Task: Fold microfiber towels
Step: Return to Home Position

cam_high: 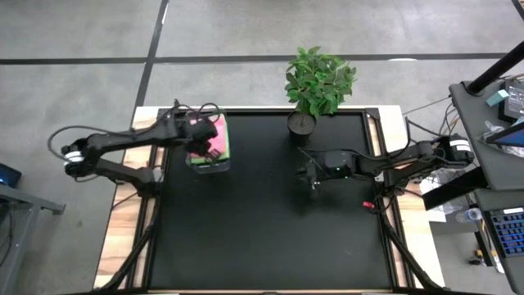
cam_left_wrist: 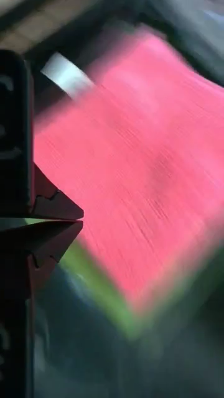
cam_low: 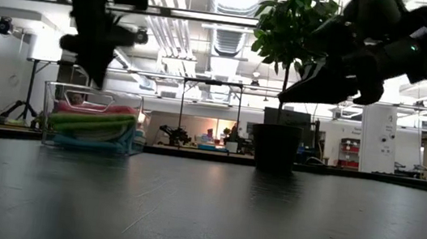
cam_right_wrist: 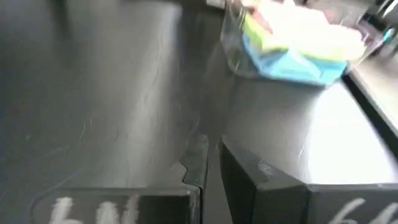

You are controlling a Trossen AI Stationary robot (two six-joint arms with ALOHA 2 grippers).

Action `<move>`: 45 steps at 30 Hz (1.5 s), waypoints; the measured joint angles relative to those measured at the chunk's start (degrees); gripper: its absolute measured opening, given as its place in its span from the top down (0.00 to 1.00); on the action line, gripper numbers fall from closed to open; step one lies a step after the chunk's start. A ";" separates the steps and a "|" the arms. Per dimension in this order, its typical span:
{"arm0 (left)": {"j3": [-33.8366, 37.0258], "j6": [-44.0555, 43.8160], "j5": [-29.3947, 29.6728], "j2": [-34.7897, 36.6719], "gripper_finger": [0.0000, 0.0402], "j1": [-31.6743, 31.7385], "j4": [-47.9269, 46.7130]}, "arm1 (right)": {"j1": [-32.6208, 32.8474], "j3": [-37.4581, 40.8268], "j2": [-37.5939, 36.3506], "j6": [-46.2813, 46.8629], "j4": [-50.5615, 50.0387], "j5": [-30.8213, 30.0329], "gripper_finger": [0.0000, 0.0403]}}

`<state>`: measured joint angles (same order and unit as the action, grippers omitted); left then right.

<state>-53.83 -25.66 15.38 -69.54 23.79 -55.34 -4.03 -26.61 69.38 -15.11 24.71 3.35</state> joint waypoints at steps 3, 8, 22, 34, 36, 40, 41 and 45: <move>0.52 6.71 -0.10 4.32 1.00 -6.80 11.01 | 0.00 3.43 -1.09 -2.23 6.11 0.13 0.92; 5.08 24.62 -2.95 12.55 1.00 -21.92 29.71 | 0.00 6.88 -5.38 -4.46 8.80 1.83 0.92; 23.69 33.92 2.71 34.31 1.00 -37.39 49.80 | 0.00 12.70 -32.26 -0.52 3.66 2.89 0.92; 35.25 35.14 4.02 50.25 1.00 -37.39 53.96 | 0.02 20.80 -51.95 3.26 -0.29 6.08 0.92; 36.97 35.14 4.02 52.39 1.00 -37.39 53.96 | 0.02 22.32 -54.71 2.52 -1.01 5.97 0.92; 40.78 35.10 4.84 57.13 1.00 -37.39 54.01 | 0.00 23.36 -61.16 0.11 -6.43 5.65 0.92; 41.61 35.05 5.09 58.48 1.00 -37.39 54.70 | 0.00 23.37 -62.97 -0.30 -8.06 5.64 0.92; 45.09 35.03 5.09 64.02 1.00 -37.39 57.08 | 0.02 23.50 -69.32 -1.55 -10.86 5.72 0.92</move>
<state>-8.74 9.37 20.47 -5.52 -13.61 1.74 -4.01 -3.11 0.07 -16.66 13.84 9.06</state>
